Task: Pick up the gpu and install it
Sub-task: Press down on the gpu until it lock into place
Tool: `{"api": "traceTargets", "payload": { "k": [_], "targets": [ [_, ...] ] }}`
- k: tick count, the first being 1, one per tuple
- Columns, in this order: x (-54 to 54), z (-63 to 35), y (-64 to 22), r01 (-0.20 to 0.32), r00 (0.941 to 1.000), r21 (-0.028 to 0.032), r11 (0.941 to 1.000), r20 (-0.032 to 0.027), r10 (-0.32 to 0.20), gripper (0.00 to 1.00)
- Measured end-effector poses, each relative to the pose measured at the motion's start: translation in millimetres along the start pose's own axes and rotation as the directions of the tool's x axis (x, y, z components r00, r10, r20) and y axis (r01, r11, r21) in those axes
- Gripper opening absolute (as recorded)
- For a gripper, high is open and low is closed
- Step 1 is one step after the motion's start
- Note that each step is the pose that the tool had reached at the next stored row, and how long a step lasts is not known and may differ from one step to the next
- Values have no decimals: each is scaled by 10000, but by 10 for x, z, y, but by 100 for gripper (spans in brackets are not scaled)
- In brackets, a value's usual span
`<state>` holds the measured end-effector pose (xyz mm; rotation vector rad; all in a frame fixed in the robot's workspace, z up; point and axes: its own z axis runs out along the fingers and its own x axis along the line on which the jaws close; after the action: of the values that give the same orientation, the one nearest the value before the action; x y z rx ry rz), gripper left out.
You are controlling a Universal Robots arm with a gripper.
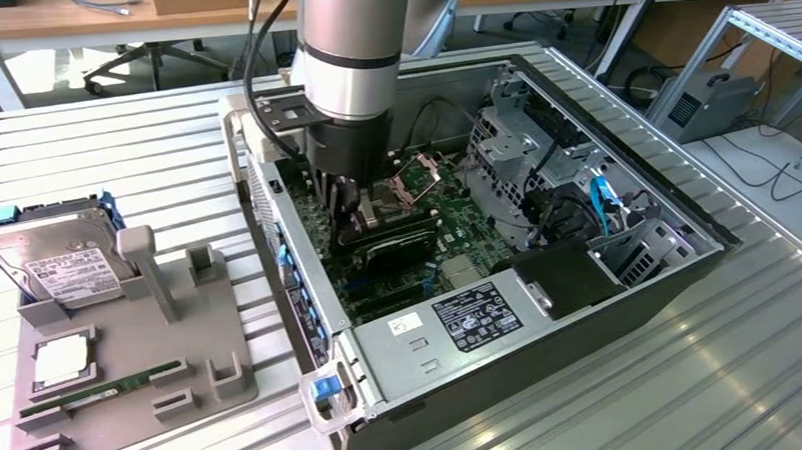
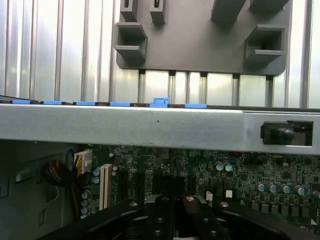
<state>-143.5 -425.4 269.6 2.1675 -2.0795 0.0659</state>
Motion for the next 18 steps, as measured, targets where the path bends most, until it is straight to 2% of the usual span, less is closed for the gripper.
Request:
{"api": "traceTargets", "payload": {
  "k": [5, 9, 10, 12, 16, 17, 18],
  "targets": [
    [-7, 49, -4, 2, 10000, -8, 10000, 6, -2, 11],
    [-7, 51, -4, 2, 10000, -12, 10000, 3, -2, 11],
    [-8, 35, -5, 2, 10000, -18, 10000, -3, -2, 11],
    [-2, -27, -2, 0, 10000, 12, 10000, 33, 0, 11],
    [26, -209, 10, 4, 10000, -8, 10000, 8, -4, 11],
    [26, -210, -7, 4, 10000, -16, 10000, 10, -4, 11],
    [28, -213, -42, 8, 10000, -49, 10000, 10, -8, 11]
  ]
}}
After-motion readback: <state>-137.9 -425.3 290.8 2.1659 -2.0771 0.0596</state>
